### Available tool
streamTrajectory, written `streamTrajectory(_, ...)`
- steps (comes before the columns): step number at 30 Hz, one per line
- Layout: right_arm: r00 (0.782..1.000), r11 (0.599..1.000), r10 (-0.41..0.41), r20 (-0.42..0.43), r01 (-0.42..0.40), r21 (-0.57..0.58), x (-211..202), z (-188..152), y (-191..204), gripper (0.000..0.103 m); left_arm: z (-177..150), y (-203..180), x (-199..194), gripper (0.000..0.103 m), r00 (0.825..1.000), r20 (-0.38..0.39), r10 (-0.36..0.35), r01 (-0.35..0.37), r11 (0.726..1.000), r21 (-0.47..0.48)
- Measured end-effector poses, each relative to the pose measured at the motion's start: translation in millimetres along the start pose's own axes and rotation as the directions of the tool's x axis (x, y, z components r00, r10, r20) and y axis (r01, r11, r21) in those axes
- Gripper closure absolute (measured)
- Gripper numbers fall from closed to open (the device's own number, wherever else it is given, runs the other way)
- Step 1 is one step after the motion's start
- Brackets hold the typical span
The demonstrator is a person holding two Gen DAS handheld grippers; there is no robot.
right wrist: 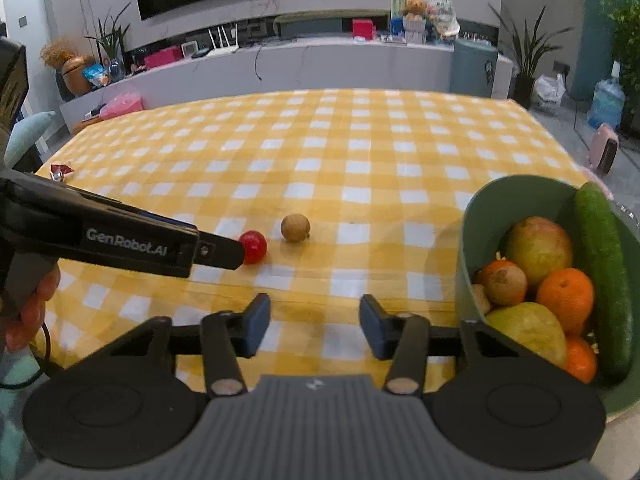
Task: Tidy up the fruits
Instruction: 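Move both tools back toward the red tomato and last kiwi, then grasp the red tomato with the left tool while the right tool grasps the last kiwi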
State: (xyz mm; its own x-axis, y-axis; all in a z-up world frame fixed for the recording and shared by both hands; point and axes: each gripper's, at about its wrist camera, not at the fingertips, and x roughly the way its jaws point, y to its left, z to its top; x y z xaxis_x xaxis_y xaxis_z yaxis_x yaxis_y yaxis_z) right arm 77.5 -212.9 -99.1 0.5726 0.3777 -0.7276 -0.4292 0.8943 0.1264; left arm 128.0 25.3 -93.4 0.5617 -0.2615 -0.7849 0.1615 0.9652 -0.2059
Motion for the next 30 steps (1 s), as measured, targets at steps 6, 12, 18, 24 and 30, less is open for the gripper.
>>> streamTrajectory(6, 1.0, 1.0, 0.015, -0.018, -0.014, 0.015, 20, 9, -5, 0.058, 2, 8, 28, 0.054, 1.0, -0.023, 0.014, -0.015, 1.0, -0.018)
streamTrajectory(12, 0.999, 0.998, 0.033, -0.033, -0.031, 0.051, 38, 13, -13, 0.058, -1, 6, 38, 0.056, 0.999, -0.003, 0.043, -0.043, 0.999, 0.023)
streamTrajectory(18, 0.999, 0.999, 0.031, -0.033, -0.03, 0.028, 48, 13, -13, 0.058, -2, 11, 39, 0.068, 0.998, 0.012, 0.059, -0.06, 0.998, 0.024)
streamTrajectory(24, 0.999, 0.999, 0.041, -0.022, -0.042, -0.006, 52, 13, -8, 0.058, 0, 14, 40, 0.07, 0.998, 0.03, 0.048, -0.049, 0.999, 0.014)
streamTrajectory(30, 0.999, 0.998, 0.037, 0.004, -0.037, -0.058, 60, 20, 3, 0.059, 1, 21, 29, 0.072, 0.996, 0.068, 0.065, -0.065, 0.998, -0.004)
